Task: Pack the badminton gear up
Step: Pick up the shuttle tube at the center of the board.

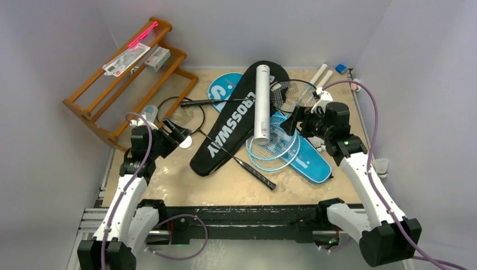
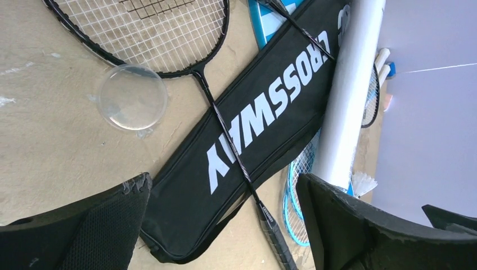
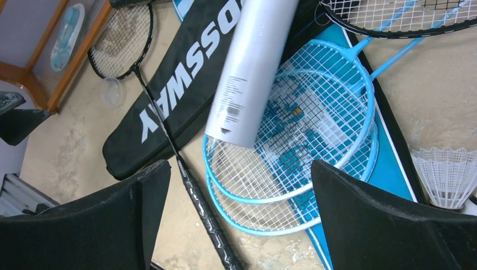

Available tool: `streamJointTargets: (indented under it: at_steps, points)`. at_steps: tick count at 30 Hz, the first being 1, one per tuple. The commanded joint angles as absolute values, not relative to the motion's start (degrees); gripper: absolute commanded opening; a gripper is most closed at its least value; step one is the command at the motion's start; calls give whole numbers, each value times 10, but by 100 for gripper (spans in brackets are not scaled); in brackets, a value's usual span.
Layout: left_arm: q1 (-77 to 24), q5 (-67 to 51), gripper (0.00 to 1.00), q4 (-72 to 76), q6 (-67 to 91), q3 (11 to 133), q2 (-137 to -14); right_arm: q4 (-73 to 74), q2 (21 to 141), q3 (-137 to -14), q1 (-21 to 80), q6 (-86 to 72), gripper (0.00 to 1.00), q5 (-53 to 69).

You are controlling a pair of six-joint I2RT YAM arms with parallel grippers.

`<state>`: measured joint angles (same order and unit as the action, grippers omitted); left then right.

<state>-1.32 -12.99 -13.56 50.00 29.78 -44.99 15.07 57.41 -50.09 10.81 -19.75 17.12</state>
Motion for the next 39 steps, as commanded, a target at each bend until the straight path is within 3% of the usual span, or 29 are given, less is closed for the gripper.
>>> streamJointTargets:
  at_steps: [1, 16, 26, 39]
  points:
    - [-15, -125, 100, -150, 461, 333, -455, 160, 557, -484, 107, -212, 96, 156]
    - [-40, -198, 100, -44, 400, 349, -550, 208, 533, -477, 106, -310, 95, 88]
    - [-198, -63, 100, -53, 280, 525, -741, 242, 517, -487, 106, -333, 91, 92]
    - [-251, -3, 99, -153, 167, 847, -1085, 218, 467, -471, 106, -286, 91, 132]
